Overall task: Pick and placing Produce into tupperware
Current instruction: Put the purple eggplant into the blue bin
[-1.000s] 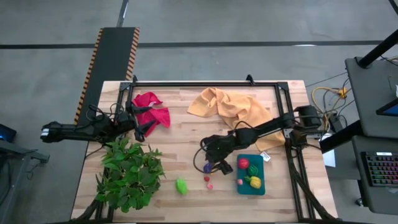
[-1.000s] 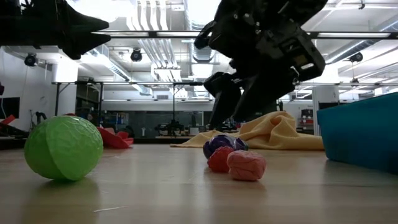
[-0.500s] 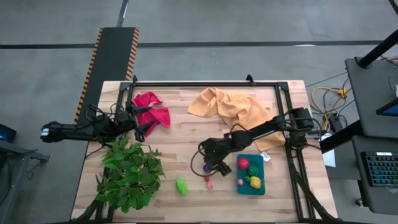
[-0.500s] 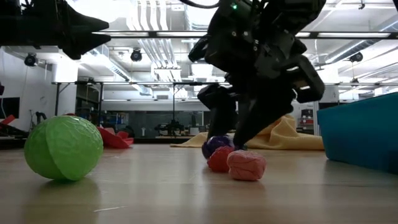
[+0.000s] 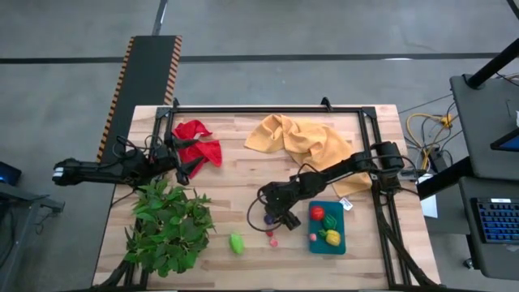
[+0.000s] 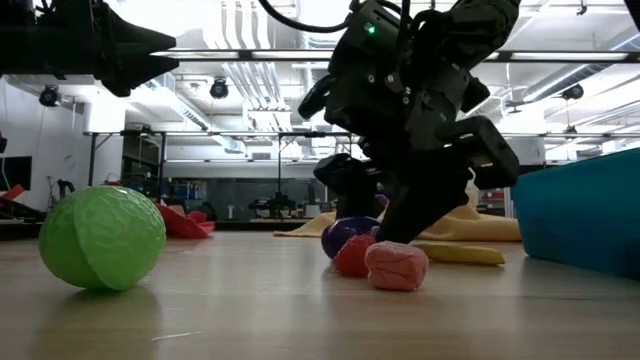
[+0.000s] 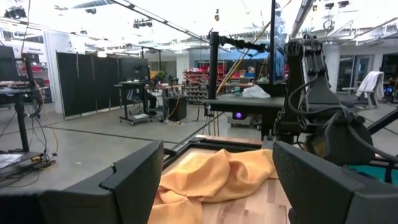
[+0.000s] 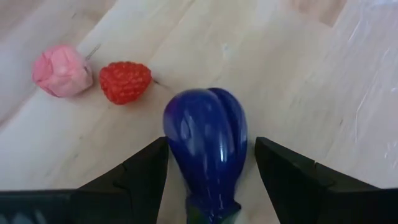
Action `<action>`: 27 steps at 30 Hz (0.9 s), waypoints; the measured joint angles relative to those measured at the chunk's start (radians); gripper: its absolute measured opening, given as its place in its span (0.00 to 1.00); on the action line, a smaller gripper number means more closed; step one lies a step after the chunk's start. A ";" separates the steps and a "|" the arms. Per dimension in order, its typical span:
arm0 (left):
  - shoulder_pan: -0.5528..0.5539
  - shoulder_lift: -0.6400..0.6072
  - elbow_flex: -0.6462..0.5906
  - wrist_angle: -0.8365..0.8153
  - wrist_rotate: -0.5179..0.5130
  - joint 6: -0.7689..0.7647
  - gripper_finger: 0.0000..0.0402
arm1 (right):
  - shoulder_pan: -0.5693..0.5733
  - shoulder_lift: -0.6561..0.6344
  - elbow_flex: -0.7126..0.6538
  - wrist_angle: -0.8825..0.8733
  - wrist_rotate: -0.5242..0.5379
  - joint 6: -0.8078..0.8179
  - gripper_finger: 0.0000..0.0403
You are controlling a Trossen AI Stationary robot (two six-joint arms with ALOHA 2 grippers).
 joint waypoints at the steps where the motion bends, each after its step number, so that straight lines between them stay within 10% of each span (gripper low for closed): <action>1: 0.000 0.000 0.000 0.000 0.000 0.000 0.72 | 0.000 0.005 0.001 0.001 0.000 -0.004 0.58; 27: 0.000 0.001 0.000 0.003 0.000 0.000 0.72 | -0.004 -0.003 0.003 -0.005 0.083 0.003 0.33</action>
